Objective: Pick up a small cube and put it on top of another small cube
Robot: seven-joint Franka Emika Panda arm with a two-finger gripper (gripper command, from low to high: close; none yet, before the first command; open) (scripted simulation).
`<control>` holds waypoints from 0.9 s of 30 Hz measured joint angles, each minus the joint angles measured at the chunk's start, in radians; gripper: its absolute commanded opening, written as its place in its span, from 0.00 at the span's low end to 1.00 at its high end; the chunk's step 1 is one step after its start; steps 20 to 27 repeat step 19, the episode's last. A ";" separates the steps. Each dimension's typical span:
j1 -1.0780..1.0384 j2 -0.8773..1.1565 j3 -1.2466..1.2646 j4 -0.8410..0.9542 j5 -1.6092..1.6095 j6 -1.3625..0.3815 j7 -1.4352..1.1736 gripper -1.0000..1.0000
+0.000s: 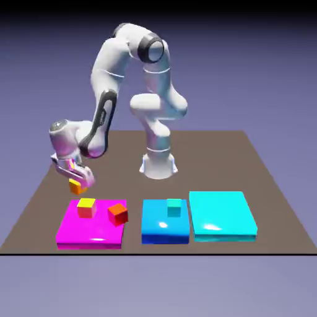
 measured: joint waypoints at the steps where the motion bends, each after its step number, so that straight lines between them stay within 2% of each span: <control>1: 0.008 -0.012 0.028 0.036 -0.018 -0.042 0.028 0.00; 9: 0.068 -0.104 0.244 0.318 -0.163 -0.365 0.245 0.00; 13: 0.041 -0.009 0.274 0.270 -0.096 -0.235 0.197 0.00; 14: 0.033 0.021 0.284 0.255 -0.075 -0.195 0.183 1.00; 16: 0.033 0.021 0.284 0.255 -0.078 -0.194 0.185 1.00; 19: 0.058 -0.075 0.253 0.303 -0.146 -0.324 0.232 1.00; 27: 0.058 -0.075 0.253 0.303 -0.146 -0.324 0.232 1.00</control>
